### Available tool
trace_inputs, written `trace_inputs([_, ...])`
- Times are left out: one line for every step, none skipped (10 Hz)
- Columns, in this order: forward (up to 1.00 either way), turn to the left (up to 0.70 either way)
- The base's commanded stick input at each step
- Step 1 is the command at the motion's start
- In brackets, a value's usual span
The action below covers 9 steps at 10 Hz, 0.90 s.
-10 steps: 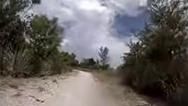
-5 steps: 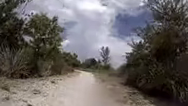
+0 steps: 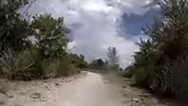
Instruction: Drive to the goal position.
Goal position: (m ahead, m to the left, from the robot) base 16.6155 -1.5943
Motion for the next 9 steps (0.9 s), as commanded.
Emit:
trace_inputs([0.5, 0.0])
trace_inputs([0.5, 0.0])
trace_inputs([0.5, 0.0])
trace_inputs([0.5, 0.0])
trace_inputs([0.5, 0.0])
trace_inputs([0.5, 0.0])
trace_inputs([0.5, 0.0])
trace_inputs([0.5, 0.0])
trace_inputs([0.5, 0.0])
